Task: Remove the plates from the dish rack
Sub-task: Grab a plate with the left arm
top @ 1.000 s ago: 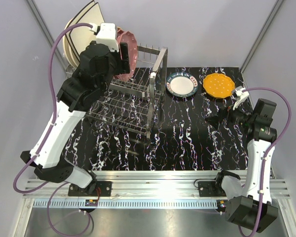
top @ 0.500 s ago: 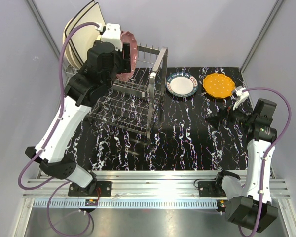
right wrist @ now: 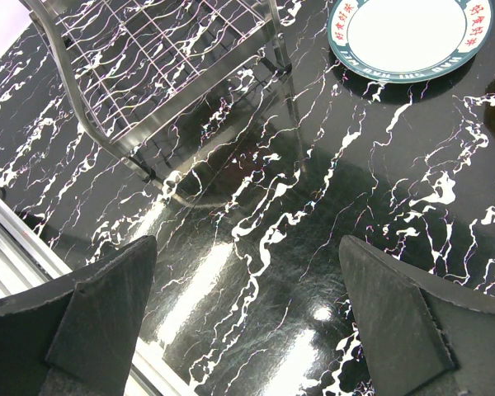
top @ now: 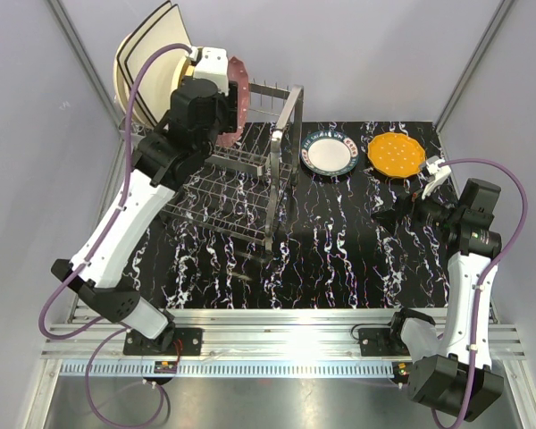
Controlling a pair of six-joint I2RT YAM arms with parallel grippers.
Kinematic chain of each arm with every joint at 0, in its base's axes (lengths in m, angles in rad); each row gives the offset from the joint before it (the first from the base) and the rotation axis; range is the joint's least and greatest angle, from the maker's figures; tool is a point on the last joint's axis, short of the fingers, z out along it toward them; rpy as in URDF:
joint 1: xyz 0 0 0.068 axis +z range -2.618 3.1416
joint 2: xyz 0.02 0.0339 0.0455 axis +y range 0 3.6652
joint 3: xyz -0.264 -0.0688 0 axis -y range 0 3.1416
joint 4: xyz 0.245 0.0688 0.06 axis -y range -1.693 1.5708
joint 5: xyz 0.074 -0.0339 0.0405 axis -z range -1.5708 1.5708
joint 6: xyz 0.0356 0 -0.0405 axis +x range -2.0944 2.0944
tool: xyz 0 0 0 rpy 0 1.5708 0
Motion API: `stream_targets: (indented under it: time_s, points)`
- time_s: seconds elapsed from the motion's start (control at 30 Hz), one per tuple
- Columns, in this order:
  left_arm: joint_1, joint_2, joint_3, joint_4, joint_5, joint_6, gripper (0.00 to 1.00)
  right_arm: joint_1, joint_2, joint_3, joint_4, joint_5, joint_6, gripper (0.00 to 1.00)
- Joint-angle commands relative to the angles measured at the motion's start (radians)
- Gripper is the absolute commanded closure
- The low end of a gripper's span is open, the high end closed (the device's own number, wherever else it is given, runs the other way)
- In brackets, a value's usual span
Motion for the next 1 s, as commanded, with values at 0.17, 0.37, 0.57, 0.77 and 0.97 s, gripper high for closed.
stream_targets:
  time_s: [0.17, 0.37, 0.57, 0.77, 0.97]
  points:
    - [0.048, 0.011, -0.082, 0.116, -0.032, 0.062, 0.55, 0.002, -0.016, 0.004, 0.005, -0.002, -0.016, 0.00]
    - [0.065, 0.011, -0.088, 0.144, -0.023, 0.090, 0.78, 0.002, -0.018, 0.004, 0.005, -0.003, -0.017, 0.00]
    - [0.070, 0.008, -0.042, 0.164, -0.005, 0.105, 1.00, 0.002, -0.015, 0.004, 0.004, -0.003, -0.019, 0.00]
    - [0.071, -0.021, -0.028, 0.222, 0.037, 0.116, 1.00, 0.002, -0.015, 0.005, 0.005, -0.002, -0.019, 0.00]
    - [0.071, -0.057, -0.021, 0.300, 0.078, 0.131, 1.00, 0.002, -0.012, 0.004, 0.004, -0.003, -0.021, 0.00]
